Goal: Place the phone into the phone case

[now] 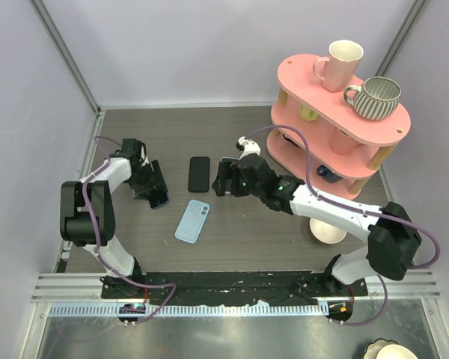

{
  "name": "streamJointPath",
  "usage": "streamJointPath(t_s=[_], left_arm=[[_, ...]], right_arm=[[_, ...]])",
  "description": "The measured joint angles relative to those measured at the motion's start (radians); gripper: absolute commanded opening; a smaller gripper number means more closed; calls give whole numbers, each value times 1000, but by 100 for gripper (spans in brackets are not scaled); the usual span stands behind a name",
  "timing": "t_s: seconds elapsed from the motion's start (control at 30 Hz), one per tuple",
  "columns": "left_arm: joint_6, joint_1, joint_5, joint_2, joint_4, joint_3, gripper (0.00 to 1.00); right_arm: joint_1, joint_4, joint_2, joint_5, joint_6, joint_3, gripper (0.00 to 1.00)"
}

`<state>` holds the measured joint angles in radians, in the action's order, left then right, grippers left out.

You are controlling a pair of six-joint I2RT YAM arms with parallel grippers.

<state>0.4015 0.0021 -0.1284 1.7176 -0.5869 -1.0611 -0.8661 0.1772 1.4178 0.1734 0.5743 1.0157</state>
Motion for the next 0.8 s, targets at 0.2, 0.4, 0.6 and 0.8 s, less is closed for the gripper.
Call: streamJointPath(t_s=[0.2,0.4,0.6,0.8], left_arm=[[44,-71,-79,-127,-1,106,9],[93,-164,-141,-296,9,201,8],[123,-180,-168,-391,21,256,7],[140,-219,-187,-396,52,280,7]], right_arm=[[13,-77,144,-66,121,76,87],[71,-140,332,-199,190,174,78],[115,-240,425,-307,297,198,73],[98,-419,528,-433,443,195,67]])
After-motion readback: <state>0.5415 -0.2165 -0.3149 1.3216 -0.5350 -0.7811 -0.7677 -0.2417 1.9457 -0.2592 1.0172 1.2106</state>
